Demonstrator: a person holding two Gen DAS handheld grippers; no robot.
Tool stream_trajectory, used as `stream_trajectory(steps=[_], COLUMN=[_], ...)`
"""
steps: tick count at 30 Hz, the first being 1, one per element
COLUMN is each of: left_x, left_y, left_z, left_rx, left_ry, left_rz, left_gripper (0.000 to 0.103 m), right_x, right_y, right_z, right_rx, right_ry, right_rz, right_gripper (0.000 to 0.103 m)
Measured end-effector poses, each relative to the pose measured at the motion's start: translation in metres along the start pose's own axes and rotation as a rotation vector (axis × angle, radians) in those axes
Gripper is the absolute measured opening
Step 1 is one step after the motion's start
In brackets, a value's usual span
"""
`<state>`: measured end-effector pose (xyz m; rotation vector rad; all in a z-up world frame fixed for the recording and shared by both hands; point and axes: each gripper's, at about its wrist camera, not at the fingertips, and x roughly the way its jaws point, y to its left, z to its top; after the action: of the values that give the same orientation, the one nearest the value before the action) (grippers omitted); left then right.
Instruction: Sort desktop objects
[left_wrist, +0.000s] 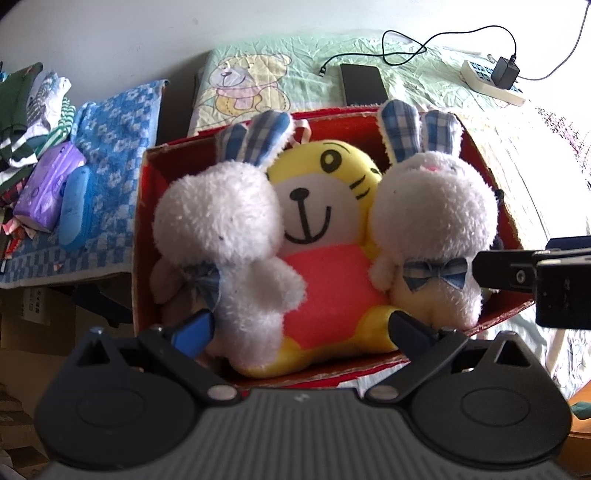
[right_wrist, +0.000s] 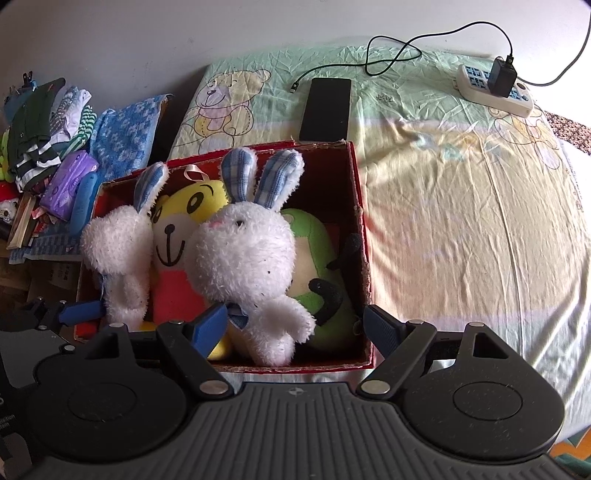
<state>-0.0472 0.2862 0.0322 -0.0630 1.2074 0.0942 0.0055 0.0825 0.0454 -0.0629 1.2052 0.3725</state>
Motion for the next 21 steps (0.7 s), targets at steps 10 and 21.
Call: stream_trajectory(steps=[10,21], left_x=[-0.003,-0.004], left_y=[0.006,0.008], left_z=[0.003,0.003], left_rx=[-0.021,-0.029], left_ry=[-0.013,-0.038], left_rz=[0.013,0.032], left_gripper=[0.1,0.1], right_x=[0.011,0.012], right_y=[0.005,0.014], right_z=[0.006,0.01], right_rx=[-0.004,-0.054], right_ry=[0.012,-0.019], right_rz=[0.012,0.002], right_gripper=[0.083,0.083])
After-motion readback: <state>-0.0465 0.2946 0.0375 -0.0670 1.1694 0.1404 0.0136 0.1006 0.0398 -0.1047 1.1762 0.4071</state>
